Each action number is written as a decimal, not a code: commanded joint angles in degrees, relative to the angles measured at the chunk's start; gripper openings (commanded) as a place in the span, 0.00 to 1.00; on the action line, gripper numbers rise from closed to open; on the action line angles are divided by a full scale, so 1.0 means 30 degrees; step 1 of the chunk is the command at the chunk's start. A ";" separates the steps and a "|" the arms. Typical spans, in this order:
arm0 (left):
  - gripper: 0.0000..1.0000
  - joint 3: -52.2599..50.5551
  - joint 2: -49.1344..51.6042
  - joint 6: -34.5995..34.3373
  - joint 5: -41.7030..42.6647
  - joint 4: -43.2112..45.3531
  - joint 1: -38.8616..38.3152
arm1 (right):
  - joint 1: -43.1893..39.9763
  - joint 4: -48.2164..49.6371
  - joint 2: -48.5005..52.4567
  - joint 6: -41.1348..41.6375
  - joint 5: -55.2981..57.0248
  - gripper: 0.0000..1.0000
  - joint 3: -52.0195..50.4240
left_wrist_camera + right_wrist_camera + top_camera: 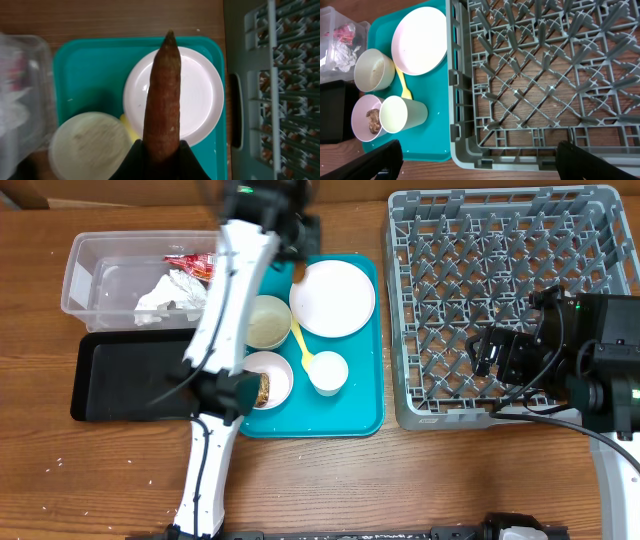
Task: Sort waste into correct bins and load items into the dishwasher
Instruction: 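Grasp the brown food scrap on the pink plate with the left gripper, then drop the food scrap onto the black tray with the left gripper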
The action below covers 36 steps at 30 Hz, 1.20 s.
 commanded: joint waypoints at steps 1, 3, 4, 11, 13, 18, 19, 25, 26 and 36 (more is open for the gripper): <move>0.04 0.1144 -0.2200 0.1384 0.0852 -0.0772 0.1712 | -0.0029 0.0102 -0.0044 -0.0007 -0.0109 1.00 0.0379; 0.04 0.0095 -0.3810 0.1530 0.1056 -0.0772 0.2346 | -0.0029 0.0109 -0.0044 0.0000 -0.0117 1.00 0.0379; 0.04 -0.0656 -0.4699 0.1763 0.0991 -0.0772 0.2608 | -0.0029 0.0117 -0.0044 0.0000 -0.0117 1.00 0.0379; 0.04 -1.1664 -1.2036 0.1319 -0.1545 -0.0772 0.5049 | -0.0029 0.0277 -0.0044 0.0007 -0.0117 1.00 0.0379; 0.05 -1.4855 -1.3078 0.1195 -0.1530 -0.0772 0.5996 | -0.0029 0.0342 -0.0044 0.0000 -0.0117 1.00 0.0379; 0.04 -2.3088 -1.3843 0.1297 -0.1005 0.0991 0.9391 | -0.0029 0.0459 -0.0044 0.0000 -0.0117 1.00 0.0379; 0.04 -2.4247 -1.3843 0.1297 -0.0794 0.1851 0.9872 | -0.0029 0.0474 -0.0044 0.0000 -0.0117 1.00 0.0379; 0.04 -3.1540 -1.3843 0.1304 -0.0044 0.8612 1.1417 | -0.0029 0.0488 -0.0044 0.0000 -0.0117 1.00 0.0379; 0.04 -3.2487 -1.3843 0.1326 -0.0080 0.9704 1.1380 | -0.0029 0.0488 -0.0044 0.0000 -0.0117 1.00 0.0379; 0.68 -3.4396 -1.3850 0.1384 0.0277 1.4200 1.1285 | -0.0029 0.0444 -0.0044 0.0000 -0.0117 1.00 0.0379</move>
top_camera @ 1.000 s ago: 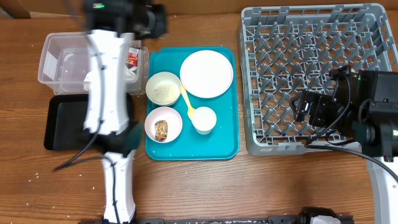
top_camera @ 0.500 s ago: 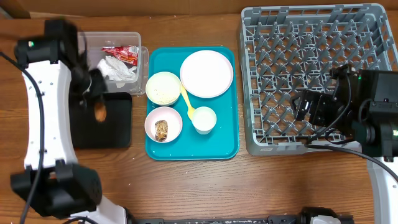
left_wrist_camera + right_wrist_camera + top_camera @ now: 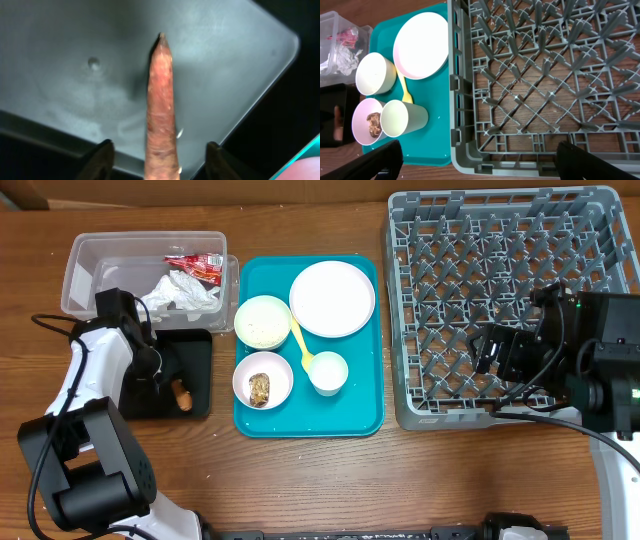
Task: Sort waste into correct bins and load items into the dishwasher
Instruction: 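Drop the food scrap onto the black tray with the left gripper, then grasp the white cup with the left gripper and lift it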
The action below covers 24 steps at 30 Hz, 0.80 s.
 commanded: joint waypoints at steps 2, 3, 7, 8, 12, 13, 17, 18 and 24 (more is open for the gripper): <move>0.68 0.1880 -0.0291 0.0576 0.1107 -0.1151 -0.0291 | -0.0029 0.0051 -0.0044 -0.0007 -0.0109 1.00 0.0379; 0.68 0.2761 -0.0299 0.0903 0.1435 -0.1916 -0.0415 | -0.0029 0.0051 -0.0044 -0.0007 -0.0109 1.00 0.0379; 0.67 0.5595 -0.0539 0.2477 0.2339 -0.4269 -0.1668 | -0.0029 0.0051 -0.0044 -0.0007 -0.0109 1.00 0.0379; 0.67 0.6258 -0.0634 0.3009 0.2514 -0.4787 -0.2259 | -0.0029 0.0051 -0.0044 -0.0007 -0.0109 1.00 0.0379; 0.67 0.7322 -0.0889 0.5843 0.2885 -0.5588 -0.6033 | -0.0029 0.0051 -0.0044 -0.0007 -0.0109 1.00 0.0379; 0.66 0.7235 -0.0831 0.6390 0.2878 -0.5552 -0.6834 | -0.0029 0.0051 -0.0044 -0.0007 -0.0109 1.00 0.0379; 0.64 0.6222 -0.0452 0.7453 0.2805 -0.4619 -0.9653 | -0.0029 0.0058 -0.0044 -0.0007 -0.0109 1.00 0.0379; 0.64 0.5880 -0.0328 0.7461 0.2798 -0.4262 -1.0302 | -0.0029 0.0058 -0.0044 -0.0007 -0.0109 1.00 0.0379; 0.55 0.4510 0.0561 0.7490 0.2069 -0.3118 -1.2699 | -0.0029 0.0044 -0.0044 -0.0007 -0.0109 1.00 0.0379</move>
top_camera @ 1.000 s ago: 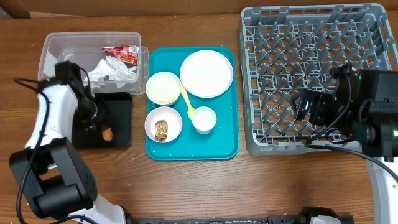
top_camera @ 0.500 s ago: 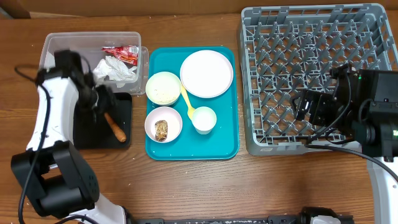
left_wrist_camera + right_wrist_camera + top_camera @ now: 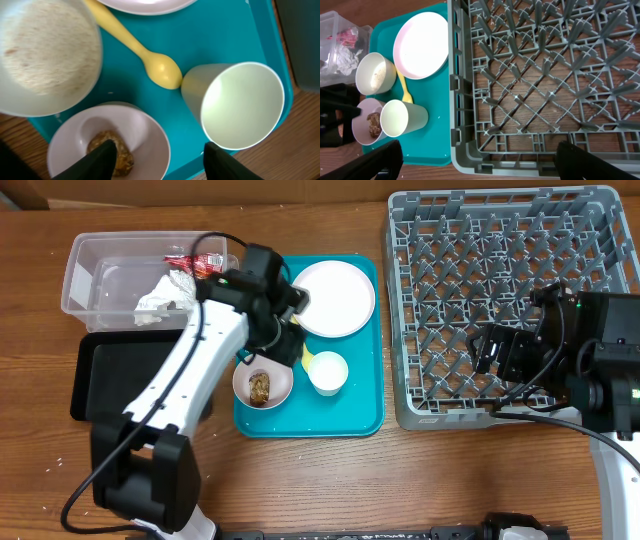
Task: Sort waste into correct bins and load items into the dishwasher
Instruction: 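Grasp the white cup with the left gripper and lift it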
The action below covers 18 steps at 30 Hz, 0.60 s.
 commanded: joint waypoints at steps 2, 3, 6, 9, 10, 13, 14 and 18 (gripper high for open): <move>0.54 -0.1005 0.0947 0.0670 -0.0488 0.0270 -0.1013 | -0.0029 0.0044 -0.0044 -0.0007 -0.0102 1.00 0.0379; 0.52 -0.1122 0.1035 0.0656 -0.0517 0.0335 -0.1078 | -0.0029 0.0044 -0.0044 -0.0007 -0.0102 1.00 0.0379; 0.50 -0.1763 0.1144 -0.0168 -0.0707 0.1137 -0.1071 | -0.0029 0.0044 -0.0044 -0.0007 -0.0102 1.00 0.0379; 0.50 -0.1953 0.1144 -0.0845 -0.0780 0.1712 -0.1064 | -0.0029 0.0036 -0.0044 -0.0007 -0.0102 1.00 0.0379; 0.51 -0.1945 0.1144 -0.1056 -0.0780 0.1894 -0.1071 | -0.0029 0.0029 -0.0044 -0.0007 -0.0102 1.00 0.0379; 0.51 -0.1945 0.1144 -0.1566 -0.0568 0.2455 -0.1078 | -0.0029 -0.0007 -0.0044 -0.0007 -0.0102 1.00 0.0379; 0.51 -0.1945 0.1144 -0.1559 -0.0342 0.2543 -0.1078 | -0.0029 -0.0007 -0.0044 -0.0007 -0.0102 1.00 0.0379; 0.51 -0.1909 0.1144 -0.1923 0.0503 0.2841 -0.1071 | -0.0029 -0.0015 -0.0044 -0.0007 -0.0102 1.00 0.0379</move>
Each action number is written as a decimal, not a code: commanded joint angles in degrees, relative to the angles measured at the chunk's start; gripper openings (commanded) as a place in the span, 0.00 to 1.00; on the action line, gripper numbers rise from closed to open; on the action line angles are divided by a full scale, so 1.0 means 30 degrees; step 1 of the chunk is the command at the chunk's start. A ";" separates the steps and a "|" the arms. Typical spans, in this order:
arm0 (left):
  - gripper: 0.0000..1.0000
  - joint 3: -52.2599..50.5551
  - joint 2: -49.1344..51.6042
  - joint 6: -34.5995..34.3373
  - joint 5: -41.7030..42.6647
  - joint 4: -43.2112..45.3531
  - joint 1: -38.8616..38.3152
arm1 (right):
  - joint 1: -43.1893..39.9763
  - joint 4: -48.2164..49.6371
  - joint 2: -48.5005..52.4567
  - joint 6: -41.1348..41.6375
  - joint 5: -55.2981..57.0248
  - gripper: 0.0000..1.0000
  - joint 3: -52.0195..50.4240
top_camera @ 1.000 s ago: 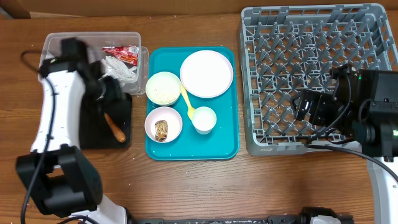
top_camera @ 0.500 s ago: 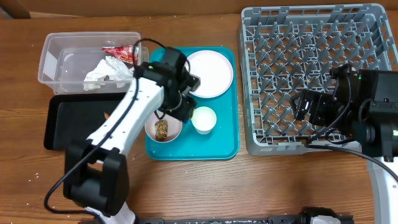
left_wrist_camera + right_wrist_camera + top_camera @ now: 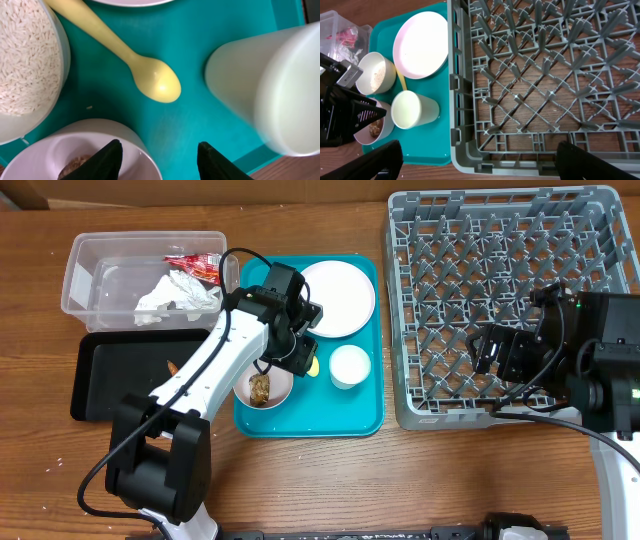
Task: Sort waste into correct bins and load items into the dishwasher
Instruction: 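Grasp the white cup with the left gripper and lift it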
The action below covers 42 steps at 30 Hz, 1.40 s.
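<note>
My left gripper (image 3: 162, 164) hangs open low over the teal tray (image 3: 350, 410), its fingertips (image 3: 111, 159) straddling bare tray just below the bowl of the yellow spoon (image 3: 150, 82). The white cup (image 3: 270, 90) stands to its right. A bowl of rice (image 3: 25, 70) is at the left, and a white bowl with a food scrap (image 3: 262, 388) lies under the left finger. A white plate (image 3: 335, 298) sits at the tray's back. My right gripper (image 3: 480, 167) is open and empty over the front left corner of the grey dish rack (image 3: 515, 300).
A black tray (image 3: 110, 380) at the left holds a carrot (image 3: 173, 366). Behind it a clear bin (image 3: 100, 285) holds crumpled paper and a red wrapper. The dish rack's left wall stands close to the teal tray's right edge.
My left gripper, still open, is lower and nearer the yellow spoon. The white cup now stands a little further right on the tray. The right arm has not moved.
My left gripper first held a carrot above the teal tray. Then it was open over the black tray with the carrot between its fingers. Then it was empty and open above the teal tray's bowls and cup, the carrot left in the black tray; now it sits low by the spoon.
</note>
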 commanded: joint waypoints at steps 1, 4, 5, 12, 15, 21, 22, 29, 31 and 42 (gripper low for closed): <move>0.51 -0.0073 0.0197 -0.0962 0.0860 0.0321 0.0000 | -0.0022 0.0036 -0.0044 -0.0007 -0.0102 1.00 0.0379; 0.51 0.0590 0.0189 -0.1566 0.1290 0.0364 0.0000 | -0.0022 0.0036 -0.0029 -0.0007 -0.0102 1.00 0.0379; 0.51 0.0780 0.0189 -0.1617 0.1574 0.0364 0.0000 | -0.0022 0.0029 -0.0007 -0.0007 -0.0102 1.00 0.0379; 0.45 0.1661 0.0189 -0.2951 0.3497 0.1632 -0.0153 | -0.0022 0.0029 0.0058 -0.0007 -0.0102 1.00 0.0379; 0.45 0.1413 0.0284 -0.2885 0.2783 0.2011 -0.0663 | -0.0022 0.0015 0.0058 -0.0007 -0.0102 1.00 0.0379; 0.41 0.1399 0.1239 -0.2892 0.1916 0.2076 -0.1457 | -0.0022 0.0029 0.0066 -0.0007 -0.0102 1.00 0.0379; 0.39 0.1399 0.1384 -0.2907 0.1931 0.2091 -0.1552 | -0.0022 0.0007 0.0066 -0.0007 -0.0102 1.00 0.0379; 0.19 0.1399 0.2222 -0.2958 0.1836 0.2127 -0.1632 | -0.0022 -0.0036 0.0066 -0.0007 -0.0102 1.00 0.0379; 0.04 0.1399 0.2346 -0.3191 0.1486 0.2084 -0.1625 | -0.0022 -0.0044 0.0066 -0.0007 -0.0102 1.00 0.0379; 0.04 0.6462 0.2040 -0.4408 1.1781 -0.1224 0.1807 | -0.0022 0.0991 0.0146 0.0022 -0.3461 1.00 0.0379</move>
